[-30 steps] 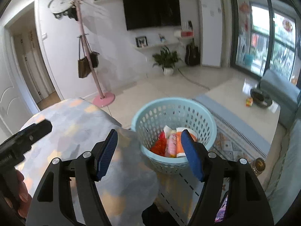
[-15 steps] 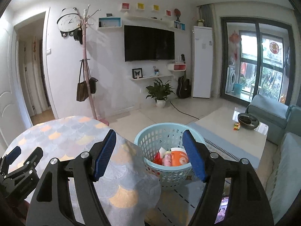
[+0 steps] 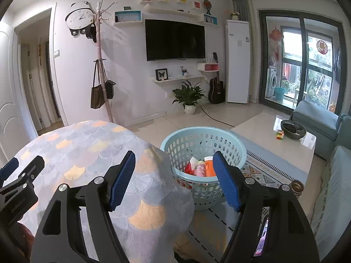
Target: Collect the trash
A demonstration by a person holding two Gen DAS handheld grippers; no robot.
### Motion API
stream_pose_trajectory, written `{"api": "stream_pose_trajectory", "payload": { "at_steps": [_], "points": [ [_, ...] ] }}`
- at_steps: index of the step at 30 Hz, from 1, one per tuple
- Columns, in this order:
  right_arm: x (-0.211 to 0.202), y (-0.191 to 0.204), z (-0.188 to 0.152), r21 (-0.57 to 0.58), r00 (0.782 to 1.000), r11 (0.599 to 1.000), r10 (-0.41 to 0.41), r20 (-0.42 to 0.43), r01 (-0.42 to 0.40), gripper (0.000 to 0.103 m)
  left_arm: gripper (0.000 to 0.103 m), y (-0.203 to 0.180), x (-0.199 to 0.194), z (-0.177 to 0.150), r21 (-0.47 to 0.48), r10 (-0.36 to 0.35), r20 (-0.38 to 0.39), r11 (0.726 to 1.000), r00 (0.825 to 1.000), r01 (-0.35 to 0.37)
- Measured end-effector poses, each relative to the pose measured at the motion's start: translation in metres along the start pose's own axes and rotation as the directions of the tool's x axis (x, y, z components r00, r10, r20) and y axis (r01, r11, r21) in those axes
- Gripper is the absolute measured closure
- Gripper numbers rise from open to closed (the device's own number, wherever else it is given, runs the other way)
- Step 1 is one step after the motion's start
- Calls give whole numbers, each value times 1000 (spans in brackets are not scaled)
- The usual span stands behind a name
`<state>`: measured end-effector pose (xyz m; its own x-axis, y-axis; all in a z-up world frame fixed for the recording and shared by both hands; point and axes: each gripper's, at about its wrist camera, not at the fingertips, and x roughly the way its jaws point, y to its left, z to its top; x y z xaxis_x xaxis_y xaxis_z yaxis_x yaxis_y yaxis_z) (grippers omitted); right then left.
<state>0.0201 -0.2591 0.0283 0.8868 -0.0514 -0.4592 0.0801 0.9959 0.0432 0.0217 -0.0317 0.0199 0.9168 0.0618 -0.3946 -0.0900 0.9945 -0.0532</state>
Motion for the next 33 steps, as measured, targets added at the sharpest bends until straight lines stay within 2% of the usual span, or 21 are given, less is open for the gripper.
{"api": "stream_pose_trajectory", "payload": {
  "at_steps": [21,26,33],
  "points": [
    [9,3,-1,5,1000,1000,-3,-23,3,33,9,-2,1,1,8,25,-1,1000,1000,-25],
    [7,2,0,-1,1000,1000,-16,-14,16,28,9,-1,1,2,-7,15,-6,1000,1000,-15],
    [3,5,0,-20,1000,999,-29,-5,29,27,9,0,0,2,-1,9,-4,1000,1000,-9]
  ]
}}
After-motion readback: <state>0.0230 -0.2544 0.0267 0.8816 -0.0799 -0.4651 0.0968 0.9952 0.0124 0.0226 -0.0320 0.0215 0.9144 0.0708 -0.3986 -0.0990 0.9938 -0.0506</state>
